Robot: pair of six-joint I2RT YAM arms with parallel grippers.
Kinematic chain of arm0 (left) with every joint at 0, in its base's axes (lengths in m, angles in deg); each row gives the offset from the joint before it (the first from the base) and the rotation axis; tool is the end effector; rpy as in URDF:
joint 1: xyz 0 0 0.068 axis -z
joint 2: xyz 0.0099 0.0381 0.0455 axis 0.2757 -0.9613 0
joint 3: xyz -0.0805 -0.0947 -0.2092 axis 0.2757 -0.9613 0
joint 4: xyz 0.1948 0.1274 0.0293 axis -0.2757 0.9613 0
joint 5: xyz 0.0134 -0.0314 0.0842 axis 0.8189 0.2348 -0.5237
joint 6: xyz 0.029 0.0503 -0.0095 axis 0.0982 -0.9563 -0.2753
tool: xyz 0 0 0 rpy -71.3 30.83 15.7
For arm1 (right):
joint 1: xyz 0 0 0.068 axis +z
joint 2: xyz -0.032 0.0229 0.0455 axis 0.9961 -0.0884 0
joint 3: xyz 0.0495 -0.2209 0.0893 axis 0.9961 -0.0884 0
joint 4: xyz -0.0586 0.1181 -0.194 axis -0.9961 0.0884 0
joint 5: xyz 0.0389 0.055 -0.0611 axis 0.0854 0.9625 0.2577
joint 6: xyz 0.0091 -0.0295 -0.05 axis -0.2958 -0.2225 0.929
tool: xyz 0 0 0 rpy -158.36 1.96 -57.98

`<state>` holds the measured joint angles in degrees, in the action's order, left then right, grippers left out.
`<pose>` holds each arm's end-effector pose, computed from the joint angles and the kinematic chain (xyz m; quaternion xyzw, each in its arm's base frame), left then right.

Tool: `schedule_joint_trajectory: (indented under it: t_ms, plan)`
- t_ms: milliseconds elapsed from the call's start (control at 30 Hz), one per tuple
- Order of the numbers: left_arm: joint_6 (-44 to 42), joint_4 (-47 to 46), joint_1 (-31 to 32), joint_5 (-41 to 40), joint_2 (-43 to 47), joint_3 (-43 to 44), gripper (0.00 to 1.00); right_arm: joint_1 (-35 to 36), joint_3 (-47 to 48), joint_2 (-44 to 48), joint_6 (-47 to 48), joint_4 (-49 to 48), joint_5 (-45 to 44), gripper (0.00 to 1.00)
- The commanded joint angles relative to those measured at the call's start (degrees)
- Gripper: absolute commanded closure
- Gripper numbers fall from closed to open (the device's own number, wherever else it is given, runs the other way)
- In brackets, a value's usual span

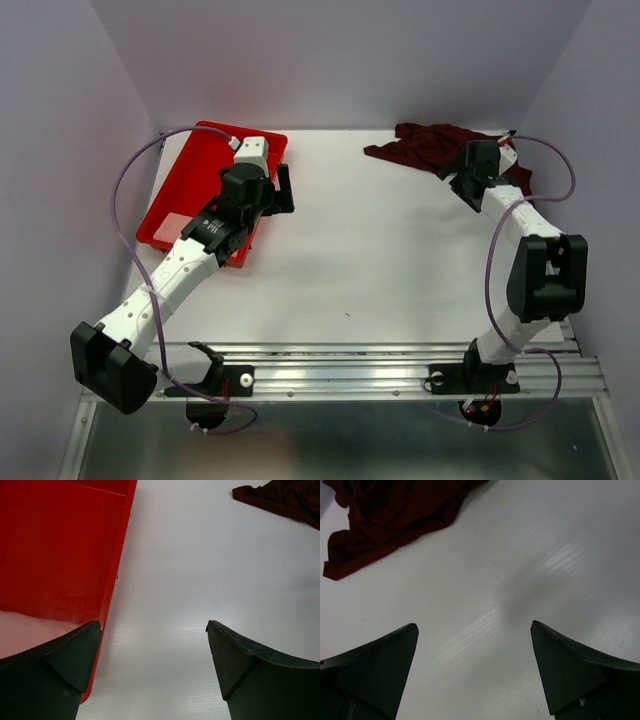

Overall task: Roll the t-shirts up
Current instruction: Pick up the T-shirt at the corner of the board.

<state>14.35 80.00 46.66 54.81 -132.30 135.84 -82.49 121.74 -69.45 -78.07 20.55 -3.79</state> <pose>0.2334 -0.1245 0.3382 0.0254 0.8050 -0.1204 0.5804 0.3335 -0.0002 0.2388 0.3501 0.8369 -0.0083 0.4207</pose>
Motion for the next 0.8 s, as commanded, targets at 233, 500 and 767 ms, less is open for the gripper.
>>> schedule_joint_trajectory:
  t_ms: [233,500,767]
  plan:
    - [-1.16,0.15,-0.07,-0.27,-0.11,3.62,0.01,-7.97,23.19,-27.38,-6.28,-13.69,11.30,0.00]
    - [-0.72,0.94,0.02,-0.19,-1.69,3.89,0.01,-7.97,30.84,-38.11,-8.22,-21.88,13.16,0.00]
    - [0.68,0.68,0.02,0.96,-2.75,3.54,0.01,-7.97,31.91,-38.50,-7.61,-22.40,13.68,0.80]
